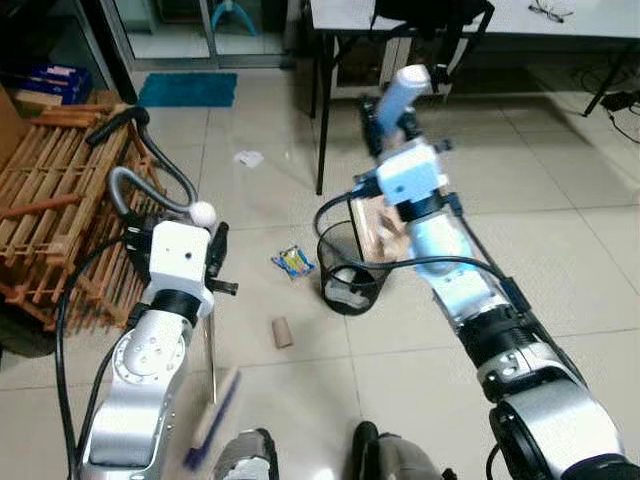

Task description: Sweep floor

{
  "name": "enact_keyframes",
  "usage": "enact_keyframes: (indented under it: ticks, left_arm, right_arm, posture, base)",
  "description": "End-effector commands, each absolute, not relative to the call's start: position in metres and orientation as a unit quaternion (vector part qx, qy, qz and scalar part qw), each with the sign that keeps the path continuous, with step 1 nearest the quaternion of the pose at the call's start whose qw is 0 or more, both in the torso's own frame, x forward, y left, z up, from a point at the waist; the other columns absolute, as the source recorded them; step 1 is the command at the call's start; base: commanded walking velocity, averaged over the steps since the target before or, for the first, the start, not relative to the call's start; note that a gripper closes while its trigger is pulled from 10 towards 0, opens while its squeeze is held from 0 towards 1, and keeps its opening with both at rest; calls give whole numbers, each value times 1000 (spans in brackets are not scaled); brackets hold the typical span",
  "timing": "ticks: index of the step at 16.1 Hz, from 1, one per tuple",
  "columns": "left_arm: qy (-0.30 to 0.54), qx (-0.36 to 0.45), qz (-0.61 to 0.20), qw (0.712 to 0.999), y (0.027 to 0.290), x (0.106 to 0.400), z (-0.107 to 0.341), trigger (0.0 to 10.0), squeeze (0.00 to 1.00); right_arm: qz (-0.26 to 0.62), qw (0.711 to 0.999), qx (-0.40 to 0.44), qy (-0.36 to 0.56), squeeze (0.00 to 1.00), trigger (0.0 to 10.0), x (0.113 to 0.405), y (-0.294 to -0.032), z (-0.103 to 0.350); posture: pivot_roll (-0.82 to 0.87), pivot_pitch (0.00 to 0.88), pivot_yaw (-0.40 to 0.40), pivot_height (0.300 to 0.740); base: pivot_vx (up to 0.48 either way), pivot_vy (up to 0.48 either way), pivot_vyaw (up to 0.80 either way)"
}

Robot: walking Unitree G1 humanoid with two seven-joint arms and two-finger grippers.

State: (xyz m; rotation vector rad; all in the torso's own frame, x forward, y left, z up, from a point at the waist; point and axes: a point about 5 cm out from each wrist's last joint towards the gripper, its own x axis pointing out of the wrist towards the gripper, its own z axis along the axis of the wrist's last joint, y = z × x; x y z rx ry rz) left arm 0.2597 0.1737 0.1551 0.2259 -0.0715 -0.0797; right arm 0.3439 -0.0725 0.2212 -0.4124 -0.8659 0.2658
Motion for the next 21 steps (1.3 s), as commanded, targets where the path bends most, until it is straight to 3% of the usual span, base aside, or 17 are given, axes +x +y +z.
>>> enact_keyframes:
  ticks: [1, 7, 13, 15, 18, 21]
  left_arm:
    - [-45, 122, -30, 991, 177, 257, 161, 10000, 0]
    - [-45, 123, -28, 991, 178, 258, 162, 10000, 0]
    - [-46, 120, -36, 991, 176, 264, 163, 10000, 0]
    - [-49, 116, -42, 991, 174, 266, 164, 10000, 0]
    - [-60, 117, -54, 990, 170, 272, 171, 10000, 0]
    - [-65, 120, -58, 989, 170, 276, 174, 10000, 0]
  right_arm:
    - [143, 849, -201, -466, 0, 10000, 340, -61, 238]
    - [218, 800, -266, -492, 0, 10000, 332, -37, 226]
    - [182, 785, -300, -510, 0, 10000, 338, -48, 234]
    - [144, 794, -257, -532, 0, 10000, 338, -59, 263]
    - [53, 823, -120, -553, 0, 10000, 327, -104, 326]
    - [28, 863, -32, -503, 0, 10000, 321, -129, 331]
  posture:
    - [99, 183, -32, 740]
    - [101, 178, -35, 740]
    - [88, 162, -19, 740]
    - [69, 145, -14, 740]
    - [26, 121, -5, 740]
    - [9, 103, 7, 740]
  base:
    - [0, 0, 0]
    - [0, 0, 0]
    - [0, 0, 0]
    - [0, 0, 0]
    - [0, 0, 0]
    - [0, 0, 0]
